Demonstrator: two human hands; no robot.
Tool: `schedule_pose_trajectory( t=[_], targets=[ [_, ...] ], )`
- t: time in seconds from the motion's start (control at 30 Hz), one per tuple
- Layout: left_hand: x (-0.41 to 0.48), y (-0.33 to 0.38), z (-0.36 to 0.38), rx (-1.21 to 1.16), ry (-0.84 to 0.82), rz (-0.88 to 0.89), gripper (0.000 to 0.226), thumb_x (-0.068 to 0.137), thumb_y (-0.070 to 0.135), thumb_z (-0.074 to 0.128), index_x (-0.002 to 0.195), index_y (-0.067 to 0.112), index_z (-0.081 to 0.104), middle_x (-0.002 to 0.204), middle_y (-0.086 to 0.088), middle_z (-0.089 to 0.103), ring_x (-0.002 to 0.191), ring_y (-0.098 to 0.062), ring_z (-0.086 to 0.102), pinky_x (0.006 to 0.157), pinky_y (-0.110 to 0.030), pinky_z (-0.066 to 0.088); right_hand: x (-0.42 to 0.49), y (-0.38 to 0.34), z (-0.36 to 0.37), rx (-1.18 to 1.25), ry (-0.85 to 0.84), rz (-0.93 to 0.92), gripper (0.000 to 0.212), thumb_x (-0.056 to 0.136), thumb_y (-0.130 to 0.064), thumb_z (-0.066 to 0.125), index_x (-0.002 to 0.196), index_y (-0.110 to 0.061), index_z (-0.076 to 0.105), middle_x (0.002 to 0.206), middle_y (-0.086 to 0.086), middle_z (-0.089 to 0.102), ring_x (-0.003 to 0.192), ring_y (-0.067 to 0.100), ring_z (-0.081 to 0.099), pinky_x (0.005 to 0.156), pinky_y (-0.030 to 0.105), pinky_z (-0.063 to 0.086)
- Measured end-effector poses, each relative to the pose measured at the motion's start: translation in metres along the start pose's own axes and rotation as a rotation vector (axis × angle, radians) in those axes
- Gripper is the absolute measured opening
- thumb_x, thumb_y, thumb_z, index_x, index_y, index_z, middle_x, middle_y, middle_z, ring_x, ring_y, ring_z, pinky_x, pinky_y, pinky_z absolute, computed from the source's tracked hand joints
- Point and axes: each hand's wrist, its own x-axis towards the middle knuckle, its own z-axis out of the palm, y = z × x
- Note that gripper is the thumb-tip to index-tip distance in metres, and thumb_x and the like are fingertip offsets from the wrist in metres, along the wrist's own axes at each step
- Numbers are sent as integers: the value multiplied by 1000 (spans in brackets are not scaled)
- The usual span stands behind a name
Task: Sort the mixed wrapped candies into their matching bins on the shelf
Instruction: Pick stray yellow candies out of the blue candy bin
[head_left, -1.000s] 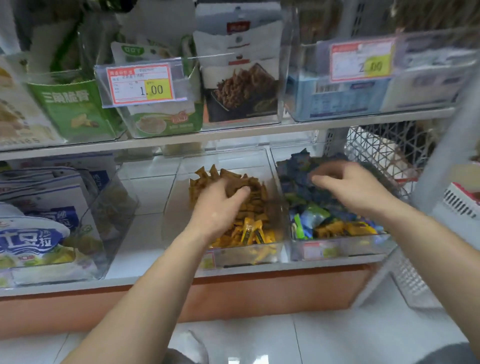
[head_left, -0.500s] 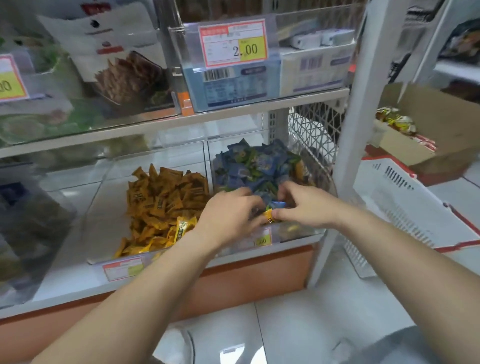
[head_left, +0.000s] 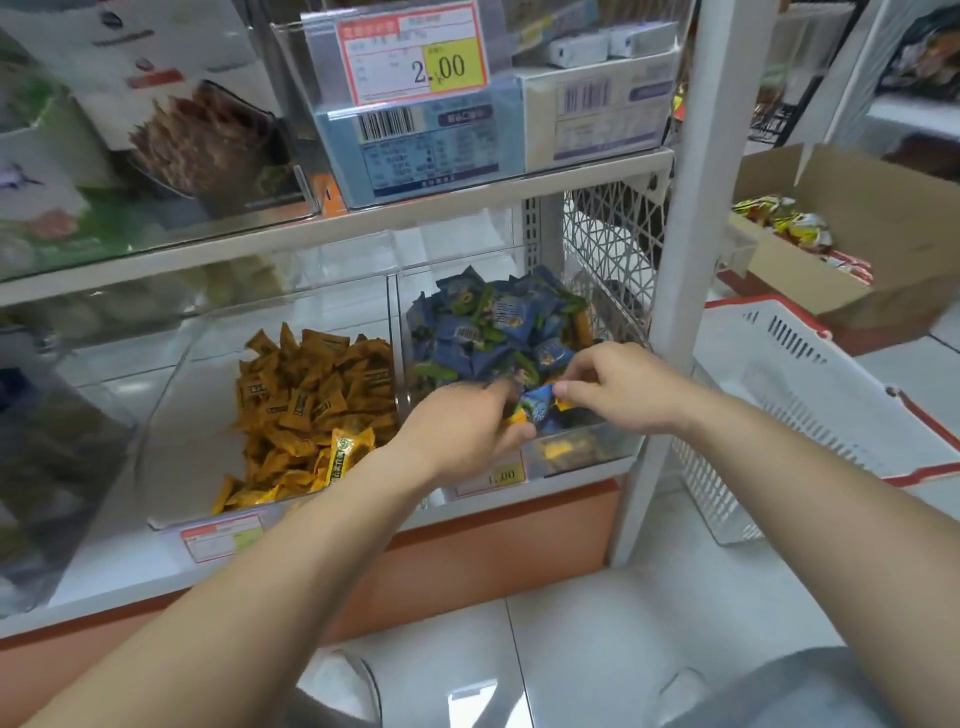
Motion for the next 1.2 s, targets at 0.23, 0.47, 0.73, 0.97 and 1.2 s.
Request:
schedule_pose_trajectory(
  t=[0.23,0.47,0.73,0.97,1.2],
  targets=[
    [-9,-2,-5,-102,-33,-19,32,89,52,65,101,26,51,77,9,55,70,-18,54,59,-32,34,3,-5,-14,11,112,24,16,89,-45,69,83,-32,60,84,-15,62,76,5,56,62,27,38],
    [-14,-4,-7,-335,69,-54,21,84,38,76,94,25,64,82,10,67,78,-12,62,70,-32,52,-7,-22,-21,273,221,31,20,81,-27,80,83,-32,62,90,-14,66,82,6,61,65,19,42],
    [-16,-11,-11,-392,304,-198,17,88,33,73,102,23,75,87,7,74,80,-7,67,75,-25,55,-14,-30,-3,656,148,124,35,94,-10,67,128,-7,60,94,4,71,83,19,73,78,33,61],
    [-18,-17,-26,-702,381,-352,4,87,27,75,88,24,76,77,9,74,70,-5,69,64,-23,57,-9,-51,15,515,300,-19,15,95,-27,63,109,-32,62,101,-17,67,94,-1,61,75,14,42],
    [-25,-7,-39,-1350,393,-533,11,90,18,72,97,10,73,88,-7,75,76,-16,72,63,-21,56,-3,-78,26,735,229,-47,30,99,-30,53,127,-42,53,115,-10,65,90,15,70,65,35,62]
  ],
)
